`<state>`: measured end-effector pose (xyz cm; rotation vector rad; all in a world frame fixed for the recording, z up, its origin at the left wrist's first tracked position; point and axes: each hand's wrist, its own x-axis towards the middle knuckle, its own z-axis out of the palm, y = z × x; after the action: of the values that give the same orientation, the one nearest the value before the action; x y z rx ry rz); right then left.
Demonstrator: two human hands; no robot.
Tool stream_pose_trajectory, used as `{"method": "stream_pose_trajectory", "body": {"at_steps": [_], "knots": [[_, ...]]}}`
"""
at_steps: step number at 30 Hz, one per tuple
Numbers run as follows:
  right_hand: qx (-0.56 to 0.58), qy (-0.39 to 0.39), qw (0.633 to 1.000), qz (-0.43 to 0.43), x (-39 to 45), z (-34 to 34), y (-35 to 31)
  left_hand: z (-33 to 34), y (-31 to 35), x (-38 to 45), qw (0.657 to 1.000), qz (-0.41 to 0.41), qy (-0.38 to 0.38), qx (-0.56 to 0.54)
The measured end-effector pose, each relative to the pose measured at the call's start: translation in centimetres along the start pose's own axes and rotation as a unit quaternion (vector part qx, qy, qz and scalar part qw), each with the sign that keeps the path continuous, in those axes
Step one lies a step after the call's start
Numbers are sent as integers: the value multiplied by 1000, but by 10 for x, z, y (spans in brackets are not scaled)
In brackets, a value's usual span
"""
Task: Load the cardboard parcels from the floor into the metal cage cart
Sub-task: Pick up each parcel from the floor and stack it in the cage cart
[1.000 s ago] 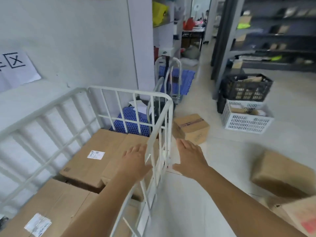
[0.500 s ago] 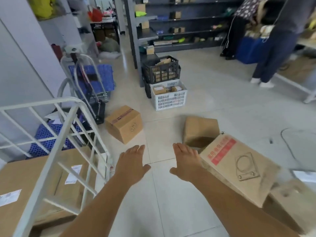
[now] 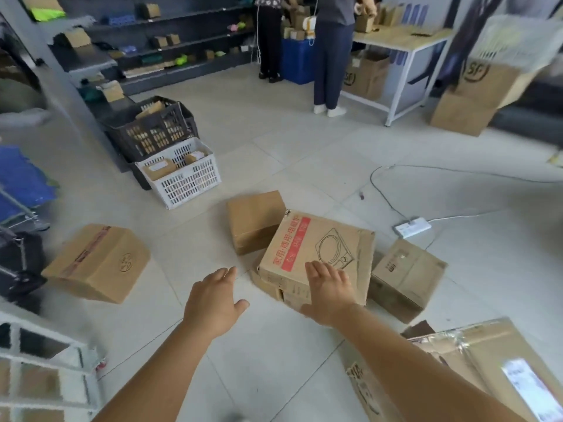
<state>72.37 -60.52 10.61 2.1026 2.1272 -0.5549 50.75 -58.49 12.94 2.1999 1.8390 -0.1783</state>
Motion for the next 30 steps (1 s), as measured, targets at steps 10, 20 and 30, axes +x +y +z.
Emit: {"method": "stream_pose_trajectory", "body": {"at_steps": [10,20,30], "knots": [[57,10,984,167,43,16,59,14,28,118,992,107,-57,19],[123,9,950,287,90,38,84,32,25,224,985,140,-97,40],[156,-20,930,333,178,69,162,74,45,333,982,104,-145,61]]}}
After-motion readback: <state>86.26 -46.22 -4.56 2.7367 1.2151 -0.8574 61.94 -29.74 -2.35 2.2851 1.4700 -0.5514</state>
